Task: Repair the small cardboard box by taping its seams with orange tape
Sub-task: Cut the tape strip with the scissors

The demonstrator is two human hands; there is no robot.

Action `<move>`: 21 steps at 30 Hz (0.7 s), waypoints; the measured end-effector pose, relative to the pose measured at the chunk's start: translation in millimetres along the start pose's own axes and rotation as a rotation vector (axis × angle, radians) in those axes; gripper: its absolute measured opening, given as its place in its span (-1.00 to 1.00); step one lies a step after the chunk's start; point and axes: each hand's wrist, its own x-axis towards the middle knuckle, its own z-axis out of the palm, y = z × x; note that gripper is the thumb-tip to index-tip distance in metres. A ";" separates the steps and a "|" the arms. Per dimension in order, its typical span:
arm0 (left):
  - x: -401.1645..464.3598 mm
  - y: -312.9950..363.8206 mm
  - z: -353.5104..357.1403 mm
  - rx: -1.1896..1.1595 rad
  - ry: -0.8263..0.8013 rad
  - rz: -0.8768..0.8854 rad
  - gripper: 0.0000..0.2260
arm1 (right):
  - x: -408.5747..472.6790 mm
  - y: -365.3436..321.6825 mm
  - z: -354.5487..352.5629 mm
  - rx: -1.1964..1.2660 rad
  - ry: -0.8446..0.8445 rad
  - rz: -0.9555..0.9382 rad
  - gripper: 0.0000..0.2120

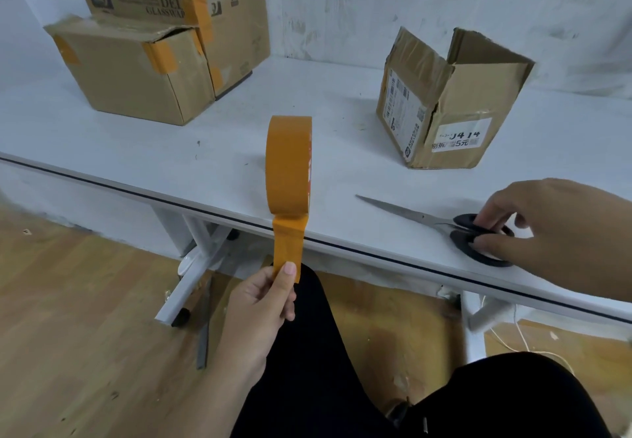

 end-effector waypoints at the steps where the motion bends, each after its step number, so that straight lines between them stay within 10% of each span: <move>1: 0.0 -0.5 -1.3 -0.003 -0.008 0.004 -0.68 | -4.2 -4.1 -2.5 0.010 -0.003 -0.016 -0.96; 21: -1.8 -6.8 -7.5 -0.014 -0.038 0.058 -0.69 | -22.4 -68.3 -10.1 0.211 -0.366 -0.008 -0.73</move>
